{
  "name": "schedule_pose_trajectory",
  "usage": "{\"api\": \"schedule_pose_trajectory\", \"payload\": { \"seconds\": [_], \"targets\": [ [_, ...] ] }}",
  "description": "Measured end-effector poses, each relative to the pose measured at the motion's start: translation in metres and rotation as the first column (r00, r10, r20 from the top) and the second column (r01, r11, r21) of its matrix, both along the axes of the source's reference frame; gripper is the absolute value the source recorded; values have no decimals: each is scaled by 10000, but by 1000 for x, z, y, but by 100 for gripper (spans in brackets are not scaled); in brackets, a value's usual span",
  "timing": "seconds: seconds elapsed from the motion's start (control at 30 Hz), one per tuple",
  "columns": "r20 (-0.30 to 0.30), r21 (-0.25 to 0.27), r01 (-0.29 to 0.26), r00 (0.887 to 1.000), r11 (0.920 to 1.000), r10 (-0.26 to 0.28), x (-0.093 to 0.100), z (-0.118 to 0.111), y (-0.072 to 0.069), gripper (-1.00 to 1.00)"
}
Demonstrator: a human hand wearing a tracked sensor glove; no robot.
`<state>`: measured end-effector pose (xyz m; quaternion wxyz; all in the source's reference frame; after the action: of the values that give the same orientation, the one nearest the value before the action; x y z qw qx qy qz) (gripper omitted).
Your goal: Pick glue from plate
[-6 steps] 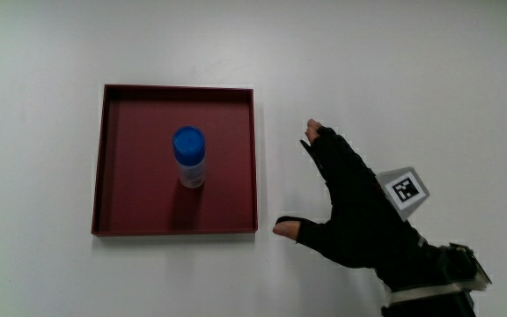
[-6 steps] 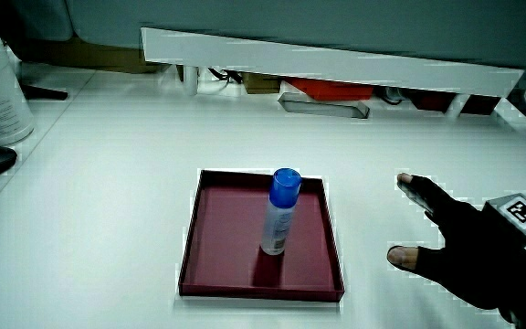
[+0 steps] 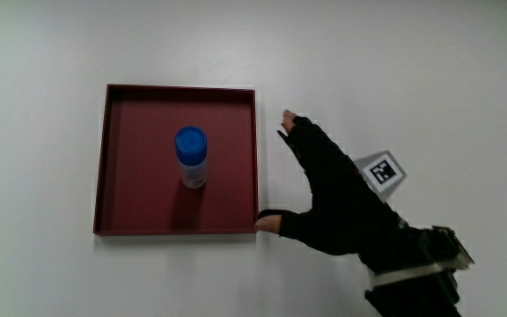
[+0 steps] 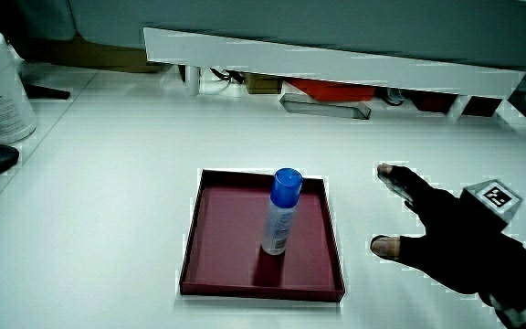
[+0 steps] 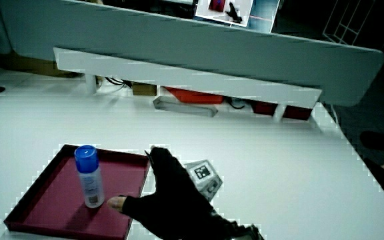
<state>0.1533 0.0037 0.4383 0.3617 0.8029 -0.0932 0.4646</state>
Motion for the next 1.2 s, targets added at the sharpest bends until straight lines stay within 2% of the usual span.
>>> {"api": "schedule_pose_trajectory", "payload": {
  "seconds": [0.03,0.1,0.13,0.17,0.2,0.27,0.33,0.37,0.4,0.5,0.6,0.63,0.67,0.73,0.77,0.8,0.83,0.97,1.03,1.07,1.1,1.13,1.2],
  "targets": [
    [223,-230,-75,9997,9997,80,-5,1,-3,0],
    [305,170,430,9986,9989,-435,-14,9,-12,0],
    [568,223,441,9974,9988,-453,-18,12,-16,0],
    [862,-13,309,9958,9995,-307,-23,12,-18,0],
    [839,-40,398,9957,9992,-393,-27,16,-22,0],
    [1723,471,622,9826,9970,-694,-37,23,-29,0],
    [1737,372,751,9815,9965,-805,-46,27,-34,0],
    [2305,351,720,9699,9968,-782,-51,27,-36,0],
    [2220,440,871,9704,9952,-948,-54,30,-38,0],
    [2938,573,998,9493,9934,-1123,-66,38,-43,0],
    [3194,448,1101,9402,9929,-1187,-75,44,-46,0],
    [3298,588,1131,9356,9918,-1262,-78,48,-46,0],
    [3215,613,1158,9380,9914,-1295,-80,49,-47,0],
    [3266,475,1204,9363,9916,-1294,-84,51,-47,0],
    [3323,562,1201,9339,9912,-1321,-86,52,-47,0],
    [3243,522,1232,9365,9910,-1335,-88,53,-47,0],
    [3368,647,1234,9314,9902,-1381,-90,54,-48,0],
    [3390,597,1268,9304,9901,-1396,-94,55,-49,0],
    [3726,511,1131,9197,9923,-1240,-95,57,-49,0],
    [3811,630,1031,9168,9927,-1194,-95,59,-49,0],
    [3900,534,898,9150,9945,-1036,-94,58,-50,0],
    [4038,710,700,9101,9950,-928,-94,59,-50,0],
    [4239,736,418,9030,9964,-692,-93,60,-51,12]
  ]
}}
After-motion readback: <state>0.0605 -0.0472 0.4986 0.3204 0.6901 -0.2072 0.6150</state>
